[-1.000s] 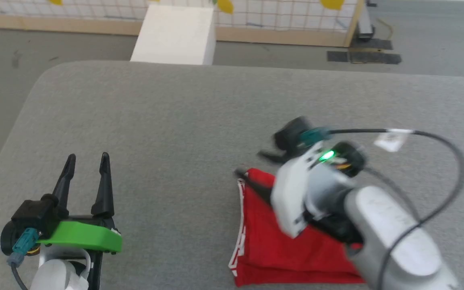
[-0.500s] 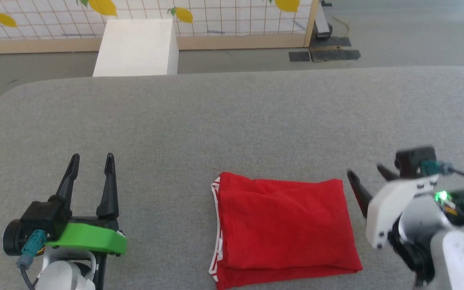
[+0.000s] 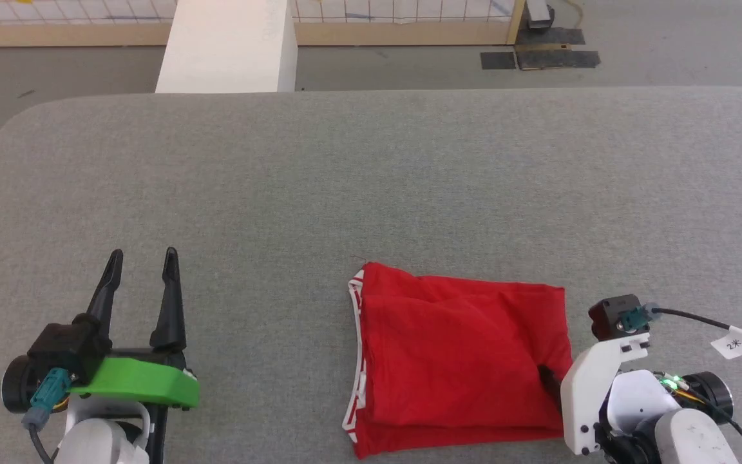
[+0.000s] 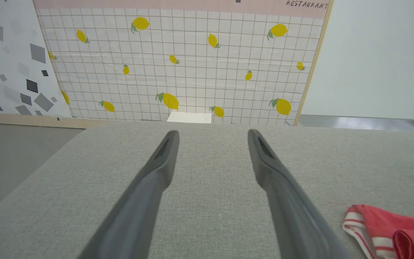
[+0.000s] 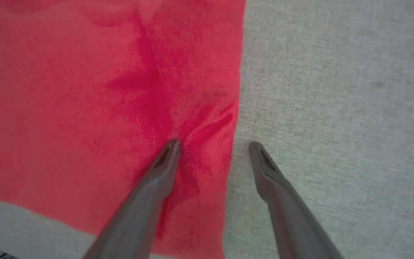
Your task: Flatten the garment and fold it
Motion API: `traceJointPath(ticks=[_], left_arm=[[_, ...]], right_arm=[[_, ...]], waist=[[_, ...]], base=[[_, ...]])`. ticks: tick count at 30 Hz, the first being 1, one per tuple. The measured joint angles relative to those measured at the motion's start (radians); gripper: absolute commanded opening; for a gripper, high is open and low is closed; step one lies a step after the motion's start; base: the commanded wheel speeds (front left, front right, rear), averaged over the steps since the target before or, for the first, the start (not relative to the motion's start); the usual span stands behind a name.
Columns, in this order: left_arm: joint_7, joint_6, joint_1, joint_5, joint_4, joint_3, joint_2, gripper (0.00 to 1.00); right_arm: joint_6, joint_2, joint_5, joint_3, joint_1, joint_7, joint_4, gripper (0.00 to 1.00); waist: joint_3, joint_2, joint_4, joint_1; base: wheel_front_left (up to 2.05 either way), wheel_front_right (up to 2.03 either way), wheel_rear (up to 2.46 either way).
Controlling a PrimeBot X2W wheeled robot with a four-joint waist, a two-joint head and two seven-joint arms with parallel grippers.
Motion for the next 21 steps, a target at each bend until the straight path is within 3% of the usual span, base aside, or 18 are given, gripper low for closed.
traceJointPath(ticks=[8, 9, 10, 11, 17, 21], left_arm=[[0.0, -0.005, -0.001, -0.006, 0.013, -0.002, 0.0, 1.0], [0.0, -0.007, -0.001, -0.006, 0.013, -0.002, 0.0, 1.0], [0.0, -0.007, -0.001, -0.006, 0.014, -0.002, 0.0, 1.0], [0.0, -0.008, -0.001, -0.006, 0.015, -0.003, 0.0, 1.0], [0.0, -0.009, -0.002, -0.008, 0.018, 0.0, 0.0, 1.0], [0.0, -0.008, -0.002, -0.009, 0.009, 0.011, 0.001, 1.0]], right_arm=[[-0.001, -0.003, 0.006, 0.025, -0.014, 0.078, 0.024, 1.0], [-0.001, -0.005, 0.009, 0.026, -0.02, 0.09, 0.024, 0.36], [0.0, -0.007, 0.011, 0.026, -0.024, 0.096, 0.024, 0.11], [0.0, -0.008, 0.011, 0.026, -0.027, 0.102, 0.024, 0.0], [0.0, -0.034, 0.035, 0.063, -0.049, 0.128, 0.004, 0.0], [0.0, -0.126, 0.05, 0.156, -0.08, 0.175, -0.051, 0.0]], waist=[[0.011, 0.0, 0.024, 0.0], [0.012, 0.0, 0.025, 0.0], [0.013, 0.0, 0.026, 0.0], [0.014, 0.0, 0.027, 0.0], [0.017, 0.0, 0.032, 0.0], [0.02, 0.0, 0.017, 0.0]], base=[[0.0, 0.0, 0.0], [0.0, 0.0, 0.0], [0.0, 0.0, 0.0], [0.0, 0.0, 0.0], [0.0, 0.0, 0.0], [0.0, 0.0, 0.0]])
